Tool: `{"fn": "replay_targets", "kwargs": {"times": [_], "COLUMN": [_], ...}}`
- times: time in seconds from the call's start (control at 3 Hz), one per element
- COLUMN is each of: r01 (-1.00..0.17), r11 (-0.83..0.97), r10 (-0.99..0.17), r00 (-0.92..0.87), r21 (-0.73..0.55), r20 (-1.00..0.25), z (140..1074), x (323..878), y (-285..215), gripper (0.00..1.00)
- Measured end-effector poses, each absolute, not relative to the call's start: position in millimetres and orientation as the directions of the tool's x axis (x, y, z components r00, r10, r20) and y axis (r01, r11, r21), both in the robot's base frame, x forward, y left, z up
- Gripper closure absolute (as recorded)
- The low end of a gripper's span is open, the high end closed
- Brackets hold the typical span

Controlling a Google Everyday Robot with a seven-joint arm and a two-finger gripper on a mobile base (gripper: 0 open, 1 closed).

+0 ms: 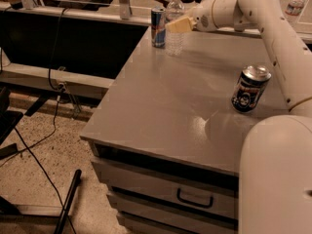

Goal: Move water bottle near redbull can

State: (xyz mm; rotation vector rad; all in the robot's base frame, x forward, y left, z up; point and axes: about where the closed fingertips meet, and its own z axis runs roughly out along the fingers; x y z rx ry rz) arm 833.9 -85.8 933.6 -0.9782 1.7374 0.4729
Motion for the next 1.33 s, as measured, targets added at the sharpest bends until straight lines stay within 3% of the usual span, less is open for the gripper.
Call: {"fn": "replay_targets", "kwargs": {"times": [0.33,0.67,1.33], "r01": [-0.799,-0.808,-0.744], "r11": [0.586,0.572,0.628], "r10": [-0.387,-0.402,-0.428], "r00": [-0.129,-0.125,-0.083], "r21": [-0.135,-0.142,-0.229], "r20": [-0.913,-0.907,-0.9], "z": [931.3,929.5,971.0], "x": [834.4,833.2,828.1], "y": [-82.6,-81.7,-140.9], "gripper": [0.0,0.0,0.0]}}
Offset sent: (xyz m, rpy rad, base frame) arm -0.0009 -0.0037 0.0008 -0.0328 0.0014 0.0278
